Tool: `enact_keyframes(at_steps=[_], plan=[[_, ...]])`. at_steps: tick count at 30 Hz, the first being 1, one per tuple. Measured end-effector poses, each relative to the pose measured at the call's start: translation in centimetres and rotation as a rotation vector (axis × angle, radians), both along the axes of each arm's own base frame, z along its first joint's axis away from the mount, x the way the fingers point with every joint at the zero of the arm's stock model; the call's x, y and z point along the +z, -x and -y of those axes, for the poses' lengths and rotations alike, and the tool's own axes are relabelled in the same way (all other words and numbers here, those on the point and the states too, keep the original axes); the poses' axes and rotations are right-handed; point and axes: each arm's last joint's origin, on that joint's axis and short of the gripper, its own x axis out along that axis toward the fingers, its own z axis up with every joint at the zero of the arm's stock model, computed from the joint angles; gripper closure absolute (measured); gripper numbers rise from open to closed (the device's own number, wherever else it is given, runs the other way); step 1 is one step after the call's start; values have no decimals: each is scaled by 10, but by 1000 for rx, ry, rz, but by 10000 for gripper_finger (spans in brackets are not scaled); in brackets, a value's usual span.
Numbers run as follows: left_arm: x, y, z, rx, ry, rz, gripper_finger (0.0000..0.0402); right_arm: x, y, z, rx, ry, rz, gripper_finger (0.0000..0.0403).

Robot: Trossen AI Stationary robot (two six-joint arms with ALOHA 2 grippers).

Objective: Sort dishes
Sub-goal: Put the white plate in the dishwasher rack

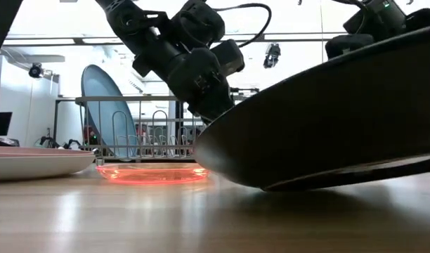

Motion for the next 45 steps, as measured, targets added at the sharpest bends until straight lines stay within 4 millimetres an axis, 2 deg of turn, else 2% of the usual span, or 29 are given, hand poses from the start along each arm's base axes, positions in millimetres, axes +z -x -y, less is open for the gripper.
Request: enact_keyframes(at_steps=[11,28,41,45], plan=[[7,-1,0,4,13,31,324,2,1,0,80,82,18,387],[20,1,0,14,24,72,324,8,2,0,106,109,55,387],[35,4,0,17,21,113,324,12,4,-1,129,96,82,387],[48,7,0,3,28,152,324,20,7,-1,147,112,117,387]])
